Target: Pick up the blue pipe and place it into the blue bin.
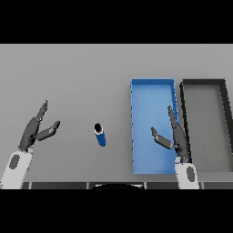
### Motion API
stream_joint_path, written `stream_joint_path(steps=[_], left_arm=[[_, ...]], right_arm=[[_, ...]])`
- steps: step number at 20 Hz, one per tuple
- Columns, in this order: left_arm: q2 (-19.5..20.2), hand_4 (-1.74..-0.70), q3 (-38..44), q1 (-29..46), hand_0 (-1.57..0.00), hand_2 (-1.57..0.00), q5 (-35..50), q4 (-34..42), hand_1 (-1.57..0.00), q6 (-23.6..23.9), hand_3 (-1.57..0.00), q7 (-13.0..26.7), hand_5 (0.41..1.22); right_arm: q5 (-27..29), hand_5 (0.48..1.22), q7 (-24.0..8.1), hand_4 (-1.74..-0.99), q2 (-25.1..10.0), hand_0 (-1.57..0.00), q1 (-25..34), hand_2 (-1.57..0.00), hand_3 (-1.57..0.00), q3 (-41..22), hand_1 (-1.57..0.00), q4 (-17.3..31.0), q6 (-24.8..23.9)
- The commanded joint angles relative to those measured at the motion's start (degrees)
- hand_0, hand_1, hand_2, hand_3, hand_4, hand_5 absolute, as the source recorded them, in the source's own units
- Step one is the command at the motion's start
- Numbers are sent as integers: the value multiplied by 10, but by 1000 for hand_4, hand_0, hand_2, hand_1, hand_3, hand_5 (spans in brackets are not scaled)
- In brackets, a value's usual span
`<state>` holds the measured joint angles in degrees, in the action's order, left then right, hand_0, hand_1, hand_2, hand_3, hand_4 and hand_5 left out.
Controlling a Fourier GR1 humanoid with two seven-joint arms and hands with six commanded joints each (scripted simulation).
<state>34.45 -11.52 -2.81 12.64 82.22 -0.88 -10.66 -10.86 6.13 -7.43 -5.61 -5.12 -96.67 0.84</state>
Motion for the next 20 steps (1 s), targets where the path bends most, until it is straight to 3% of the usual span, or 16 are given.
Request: stream_joint_path(steps=[1,4,7,9,14,17,20], left_arm=[[-2,-960,-3,-4,1,1,2,0,1,-5,1,6,594],[16,-976,-13,9,1,1,18,28,1,-48,1,-8,584],[40,-1026,-38,28,1,1,15,62,1,-87,1,0,549],[38,-1071,-64,39,1,1,7,90,1,-101,1,9,522],[1,-1137,-133,39,1,1,-37,114,1,-110,1,58,464],[-29,-1144,-156,28,1,1,-50,110,1,-110,1,67,452],[-60,-1151,-168,12,1,1,-67,87,1,-103,1,49,456]], right_arm=[[2,625,0,-1206,-1,1,-4,1,1,-3,1,-11,5],[-10,621,-8,-1192,3,1,-3,1,1,-10,1,-5,0],[-5,616,3,-1179,-3,1,-5,1,1,-6,1,-11,4],[-8,616,-11,-1174,0,1,1,1,1,-8,1,-7,1],[-7,619,-13,-1189,0,1,-5,1,1,-9,1,-11,4],[0,618,-15,-1205,-1,1,-6,1,1,-5,1,-9,8],[3,626,-15,-1217,-3,1,-6,1,1,-3,1,-11,9]])
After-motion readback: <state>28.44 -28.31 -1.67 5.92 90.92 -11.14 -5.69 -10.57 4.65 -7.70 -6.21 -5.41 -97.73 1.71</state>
